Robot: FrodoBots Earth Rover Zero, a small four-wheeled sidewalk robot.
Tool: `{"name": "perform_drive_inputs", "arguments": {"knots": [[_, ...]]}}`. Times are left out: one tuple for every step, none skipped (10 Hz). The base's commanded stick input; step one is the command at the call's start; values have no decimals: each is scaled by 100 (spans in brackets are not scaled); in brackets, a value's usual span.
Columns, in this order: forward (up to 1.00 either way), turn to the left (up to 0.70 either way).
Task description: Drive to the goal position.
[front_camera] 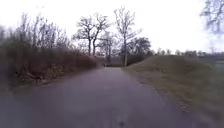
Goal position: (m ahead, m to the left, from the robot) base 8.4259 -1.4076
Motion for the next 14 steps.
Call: {"name": "perform_drive_inputs", "arguments": {"knots": [[100, 0], [100, 0], [100, 0], [100, 0], [100, 0], [100, 0], [100, 0], [100, 0], [100, 0], [100, 0], [100, 0], [100, 0], [100, 0], [100, 0]]}}
